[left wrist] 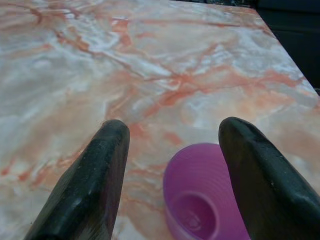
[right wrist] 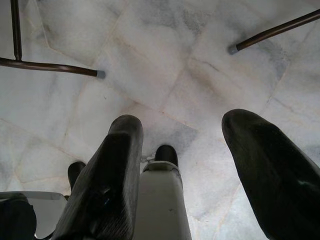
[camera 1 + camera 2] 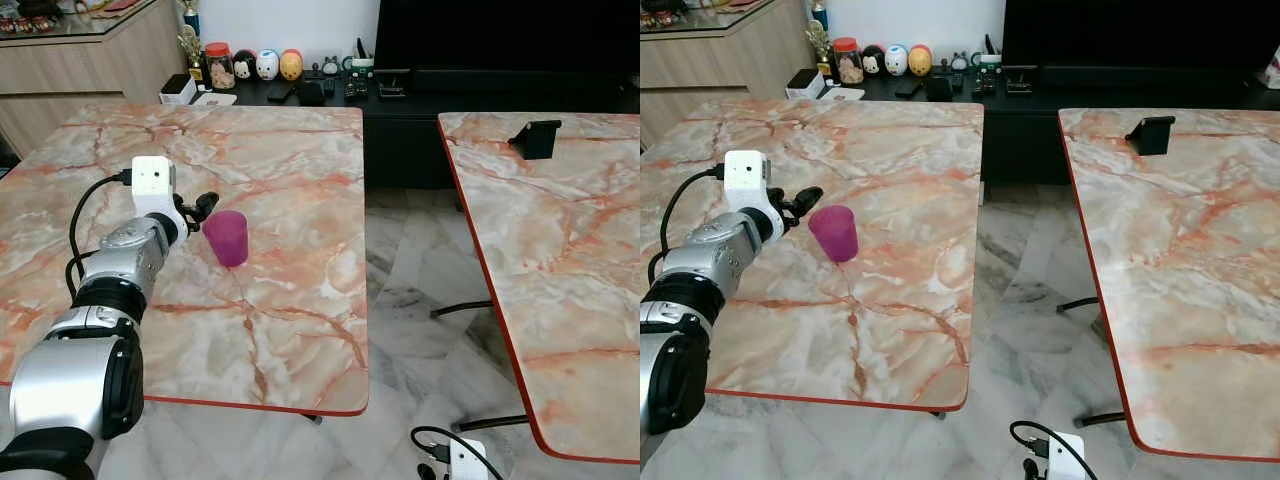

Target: Setting the table

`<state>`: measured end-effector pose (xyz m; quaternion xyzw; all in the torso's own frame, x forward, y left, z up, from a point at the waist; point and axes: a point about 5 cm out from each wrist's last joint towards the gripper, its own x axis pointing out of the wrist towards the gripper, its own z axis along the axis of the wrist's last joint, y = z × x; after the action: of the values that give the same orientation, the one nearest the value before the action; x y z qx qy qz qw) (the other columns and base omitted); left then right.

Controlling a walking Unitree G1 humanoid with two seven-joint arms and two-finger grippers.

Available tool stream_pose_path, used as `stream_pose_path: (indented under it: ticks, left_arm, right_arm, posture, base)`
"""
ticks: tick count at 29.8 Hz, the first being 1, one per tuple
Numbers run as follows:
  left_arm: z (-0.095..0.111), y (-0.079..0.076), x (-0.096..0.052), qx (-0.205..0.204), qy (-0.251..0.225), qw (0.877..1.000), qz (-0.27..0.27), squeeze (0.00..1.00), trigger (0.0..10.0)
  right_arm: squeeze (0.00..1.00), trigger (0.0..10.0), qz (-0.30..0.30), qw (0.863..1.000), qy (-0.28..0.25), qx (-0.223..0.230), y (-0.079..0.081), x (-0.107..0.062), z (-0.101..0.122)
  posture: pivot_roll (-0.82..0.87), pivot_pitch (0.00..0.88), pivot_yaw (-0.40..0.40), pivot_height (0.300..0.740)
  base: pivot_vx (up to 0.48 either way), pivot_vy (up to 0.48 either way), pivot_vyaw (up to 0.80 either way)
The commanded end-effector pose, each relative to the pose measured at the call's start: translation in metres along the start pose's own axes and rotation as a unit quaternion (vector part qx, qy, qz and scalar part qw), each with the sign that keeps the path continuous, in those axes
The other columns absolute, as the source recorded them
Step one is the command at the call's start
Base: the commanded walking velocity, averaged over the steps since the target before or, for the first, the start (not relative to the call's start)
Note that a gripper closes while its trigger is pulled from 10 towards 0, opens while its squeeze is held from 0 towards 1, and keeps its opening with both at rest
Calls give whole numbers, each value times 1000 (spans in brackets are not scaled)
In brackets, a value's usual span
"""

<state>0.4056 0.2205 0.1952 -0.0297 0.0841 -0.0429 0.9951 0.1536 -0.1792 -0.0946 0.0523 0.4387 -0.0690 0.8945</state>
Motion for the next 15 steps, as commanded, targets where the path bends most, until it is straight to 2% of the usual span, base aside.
stream_pose_path:
  ticks: [1, 15]
  left_arm:
    - [4, 3, 0, 4, 15, 1000, -2, 0, 10000]
    - [-6, -3, 2, 23, 70, 997, -2, 0, 10000]
  right_arm:
    - [0, 10000, 0, 1000, 2, -1, 2, -1, -3]
    - [0, 10000, 0, 1000, 0, -1, 3, 0, -2]
  posture:
    - [27, 0, 42, 740]
    - [25, 0, 53, 740]
  base:
    - [0, 0, 0]
    - [0, 0, 0]
